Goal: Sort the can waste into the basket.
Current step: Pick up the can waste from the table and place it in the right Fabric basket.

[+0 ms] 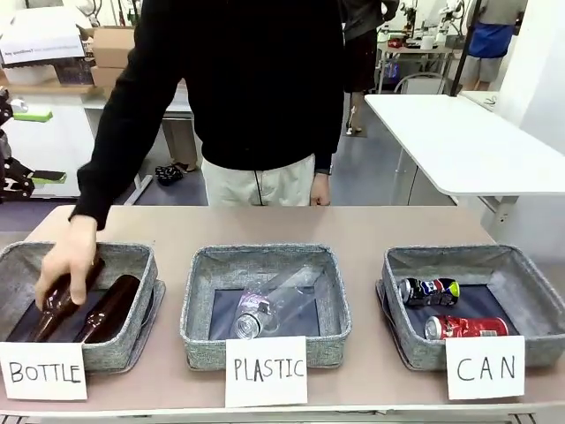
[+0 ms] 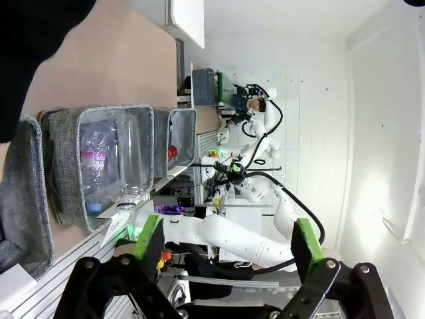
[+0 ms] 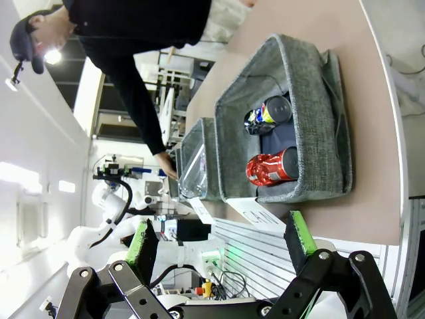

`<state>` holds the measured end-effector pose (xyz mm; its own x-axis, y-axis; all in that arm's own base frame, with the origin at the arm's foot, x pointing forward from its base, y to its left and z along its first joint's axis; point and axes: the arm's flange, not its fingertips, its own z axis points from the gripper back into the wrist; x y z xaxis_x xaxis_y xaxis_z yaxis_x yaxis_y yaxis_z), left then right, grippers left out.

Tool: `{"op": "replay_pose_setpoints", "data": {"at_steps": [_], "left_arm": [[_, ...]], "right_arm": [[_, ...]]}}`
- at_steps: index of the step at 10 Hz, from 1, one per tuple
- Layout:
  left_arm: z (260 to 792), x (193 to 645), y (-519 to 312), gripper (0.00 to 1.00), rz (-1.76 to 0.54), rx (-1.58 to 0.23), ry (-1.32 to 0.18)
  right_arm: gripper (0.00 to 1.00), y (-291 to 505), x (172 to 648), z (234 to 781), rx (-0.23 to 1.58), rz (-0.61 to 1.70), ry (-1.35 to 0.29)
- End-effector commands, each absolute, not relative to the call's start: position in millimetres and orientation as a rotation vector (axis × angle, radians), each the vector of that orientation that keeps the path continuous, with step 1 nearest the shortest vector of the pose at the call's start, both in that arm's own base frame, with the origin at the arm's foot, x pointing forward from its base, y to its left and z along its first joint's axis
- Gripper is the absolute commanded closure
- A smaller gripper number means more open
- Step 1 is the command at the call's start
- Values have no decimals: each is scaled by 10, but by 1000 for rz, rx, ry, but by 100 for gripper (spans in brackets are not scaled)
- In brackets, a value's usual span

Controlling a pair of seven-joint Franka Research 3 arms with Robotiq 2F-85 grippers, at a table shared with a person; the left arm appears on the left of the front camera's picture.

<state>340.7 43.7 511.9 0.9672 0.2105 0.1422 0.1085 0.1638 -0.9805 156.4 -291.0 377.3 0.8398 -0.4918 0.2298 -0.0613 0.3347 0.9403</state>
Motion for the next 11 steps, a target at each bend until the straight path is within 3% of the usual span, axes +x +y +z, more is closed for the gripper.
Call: {"op": "replay_pose_setpoints", "data": {"at_steps": [1, 11], "left_arm": [[5132, 3400, 473, 0, 54, -1414, -267], [5132, 3400, 473, 0, 54, -1414, -267]], "right_arm": [[0, -2889, 1554, 3811, 1213, -305, -534], [0, -2889, 1554, 3811, 1213, -305, -534]]}}
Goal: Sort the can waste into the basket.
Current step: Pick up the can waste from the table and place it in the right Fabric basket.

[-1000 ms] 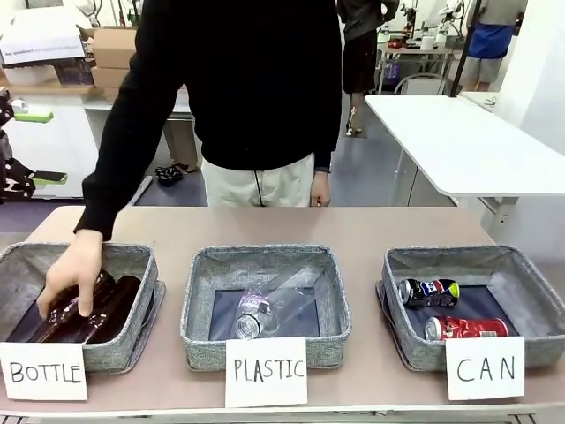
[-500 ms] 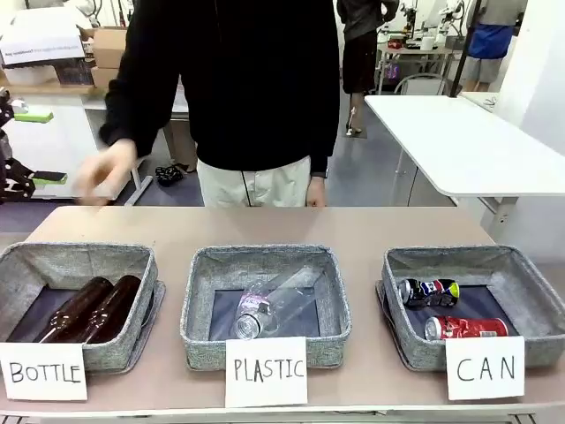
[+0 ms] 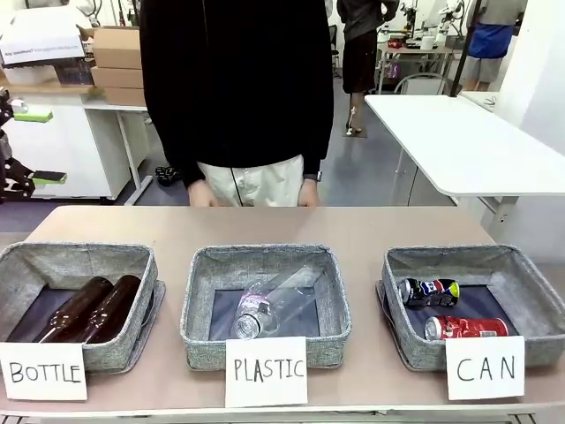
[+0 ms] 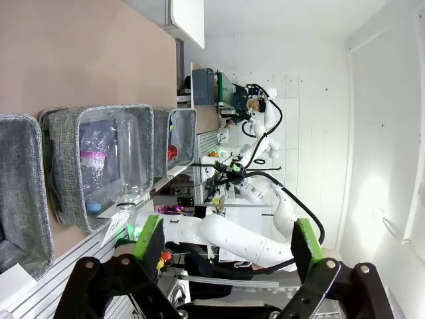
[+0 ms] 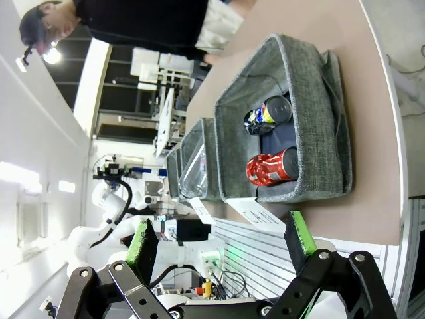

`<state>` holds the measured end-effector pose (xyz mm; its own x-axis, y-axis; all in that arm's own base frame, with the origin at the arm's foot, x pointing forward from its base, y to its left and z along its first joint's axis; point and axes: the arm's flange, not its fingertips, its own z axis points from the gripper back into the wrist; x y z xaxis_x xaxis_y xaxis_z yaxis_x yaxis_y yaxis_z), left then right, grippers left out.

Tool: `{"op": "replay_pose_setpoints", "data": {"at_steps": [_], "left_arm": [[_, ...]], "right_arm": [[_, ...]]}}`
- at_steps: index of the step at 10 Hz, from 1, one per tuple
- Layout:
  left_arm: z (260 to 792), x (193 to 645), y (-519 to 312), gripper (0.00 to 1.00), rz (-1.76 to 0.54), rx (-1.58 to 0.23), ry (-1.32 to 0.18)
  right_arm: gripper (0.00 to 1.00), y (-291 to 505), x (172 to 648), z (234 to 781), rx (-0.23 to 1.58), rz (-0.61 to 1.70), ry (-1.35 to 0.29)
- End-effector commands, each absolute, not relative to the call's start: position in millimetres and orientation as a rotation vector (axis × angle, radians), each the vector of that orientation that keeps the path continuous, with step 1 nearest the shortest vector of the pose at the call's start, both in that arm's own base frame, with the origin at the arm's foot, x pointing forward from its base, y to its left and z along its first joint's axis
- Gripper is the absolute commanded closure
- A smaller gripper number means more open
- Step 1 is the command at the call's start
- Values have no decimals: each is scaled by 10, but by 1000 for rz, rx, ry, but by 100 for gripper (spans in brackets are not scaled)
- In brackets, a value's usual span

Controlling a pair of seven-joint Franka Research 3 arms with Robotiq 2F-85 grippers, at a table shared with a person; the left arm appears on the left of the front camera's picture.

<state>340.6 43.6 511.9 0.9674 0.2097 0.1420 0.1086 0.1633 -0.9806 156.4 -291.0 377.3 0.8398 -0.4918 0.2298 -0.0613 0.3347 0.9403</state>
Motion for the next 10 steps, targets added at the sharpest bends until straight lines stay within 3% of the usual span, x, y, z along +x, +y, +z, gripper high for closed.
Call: {"op": "replay_pose_setpoints", "data": {"at_steps": [1, 10], "left_arm": [[5132, 3400, 473, 0, 54, -1414, -267], [5132, 3400, 473, 0, 54, -1414, -267]], "right_arm": [[0, -2889, 1554, 3811, 1213, -305, -534], [0, -2889, 1554, 3811, 1213, -305, -534]]}}
